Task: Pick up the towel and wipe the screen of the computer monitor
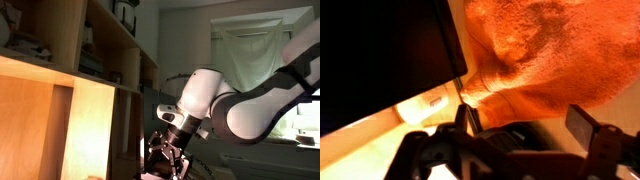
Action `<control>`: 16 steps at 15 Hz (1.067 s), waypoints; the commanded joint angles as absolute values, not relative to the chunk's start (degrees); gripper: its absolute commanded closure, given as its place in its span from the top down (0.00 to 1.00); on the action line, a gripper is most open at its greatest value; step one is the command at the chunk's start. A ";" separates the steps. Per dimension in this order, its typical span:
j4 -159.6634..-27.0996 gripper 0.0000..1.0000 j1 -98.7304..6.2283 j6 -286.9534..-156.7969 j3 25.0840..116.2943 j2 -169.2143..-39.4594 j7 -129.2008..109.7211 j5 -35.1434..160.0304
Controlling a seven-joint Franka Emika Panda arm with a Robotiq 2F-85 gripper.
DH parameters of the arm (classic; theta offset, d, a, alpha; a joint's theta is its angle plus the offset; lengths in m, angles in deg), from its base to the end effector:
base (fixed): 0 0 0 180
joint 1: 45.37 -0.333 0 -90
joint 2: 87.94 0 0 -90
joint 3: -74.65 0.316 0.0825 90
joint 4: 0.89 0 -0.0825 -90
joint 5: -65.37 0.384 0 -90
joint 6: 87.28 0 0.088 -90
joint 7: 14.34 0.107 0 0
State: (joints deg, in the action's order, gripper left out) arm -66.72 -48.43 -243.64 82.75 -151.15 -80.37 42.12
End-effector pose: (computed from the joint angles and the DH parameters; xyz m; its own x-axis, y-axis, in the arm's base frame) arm 0.7859 0.1282 0.1733 -0.0020 1.0000 0.0083 0.8743 -0.0023 0.4853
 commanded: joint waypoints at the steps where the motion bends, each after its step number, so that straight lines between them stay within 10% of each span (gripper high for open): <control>1: -63.65 1.00 -49.75 -242.49 78.99 -153.92 -80.42 42.69; 16: -44.99 1.00 -46.43 -242.62 79.06 -171.56 -79.26 49.10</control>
State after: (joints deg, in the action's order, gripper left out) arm -51.97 -46.96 -243.77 78.59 -167.69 -79.20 47.95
